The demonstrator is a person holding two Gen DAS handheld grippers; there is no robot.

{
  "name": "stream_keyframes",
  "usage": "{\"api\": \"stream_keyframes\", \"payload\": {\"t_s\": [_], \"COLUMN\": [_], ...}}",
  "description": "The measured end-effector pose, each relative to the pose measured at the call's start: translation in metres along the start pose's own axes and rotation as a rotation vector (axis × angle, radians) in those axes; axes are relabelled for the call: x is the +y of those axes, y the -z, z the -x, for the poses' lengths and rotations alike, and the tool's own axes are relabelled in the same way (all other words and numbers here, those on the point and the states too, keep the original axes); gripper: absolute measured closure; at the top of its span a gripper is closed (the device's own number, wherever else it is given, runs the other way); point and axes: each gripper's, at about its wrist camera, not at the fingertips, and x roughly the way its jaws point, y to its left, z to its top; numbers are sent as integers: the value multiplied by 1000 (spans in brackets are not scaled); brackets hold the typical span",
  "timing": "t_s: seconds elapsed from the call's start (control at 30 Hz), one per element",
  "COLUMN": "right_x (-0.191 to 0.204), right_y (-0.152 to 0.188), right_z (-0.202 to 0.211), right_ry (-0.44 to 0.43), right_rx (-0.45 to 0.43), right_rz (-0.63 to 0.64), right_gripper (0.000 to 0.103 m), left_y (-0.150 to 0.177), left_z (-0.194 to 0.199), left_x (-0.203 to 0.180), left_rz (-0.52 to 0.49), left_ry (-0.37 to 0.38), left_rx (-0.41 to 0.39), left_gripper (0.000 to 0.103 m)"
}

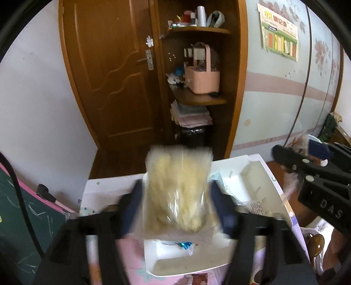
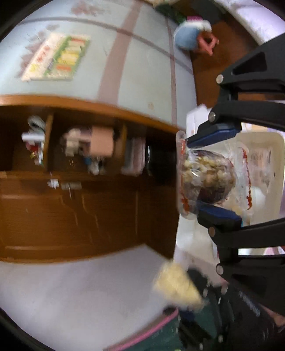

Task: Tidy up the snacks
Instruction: 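Carry both bags over the white basket and open both grippers, then withdraw both grippers from the basket toward the remaining snacks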

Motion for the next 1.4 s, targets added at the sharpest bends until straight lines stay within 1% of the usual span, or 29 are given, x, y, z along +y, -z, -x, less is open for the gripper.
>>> {"api": "stream_keyframes", "payload": {"t_s": [0.03,0.07,0.1,0.17,0.37,0.7,0.9,1.07,1.23,1.3,1.4], "right_x": [1,1,2,5,12,20,18,14,11,12,14], "right_y": [3,5,7,10,13,21,33,47,64,73,87], "right_z": [-3,-5,-6,-6,3,39,74,110,144,159,177], "right_ry": [-7,-4,2,9,29,42,31,37,21,19,5], "right_rx": [17,28,35,36,42,31,33,14,11,7,-7], "right_rz": [-2,-1,3,16,37,37,16,-3,-25,-22,-22], "right_gripper": [50,50,49,47,45,45,45,45,44,44,44], "left_y": [2,4,6,9,18,36,48,60,76,84,107], "left_z": [-1,0,1,-2,8,50,91,129,173,189,211], "left_x": [-1,-3,-4,-8,-6,8,16,16,11,8,5], "left_rz": [-1,-4,-12,-44,-40,-35,-11,-32,-59,-65,-61], "left_ry": [-6,-12,-15,-27,-46,-72,-60,-62,-47,-37,1], "left_rx": [-8,-22,-34,-19,-1,-5,-17,-50,-83,-97,-118], "left_gripper": [12,9,8,8,8,8,8,8,7,4,1]}}
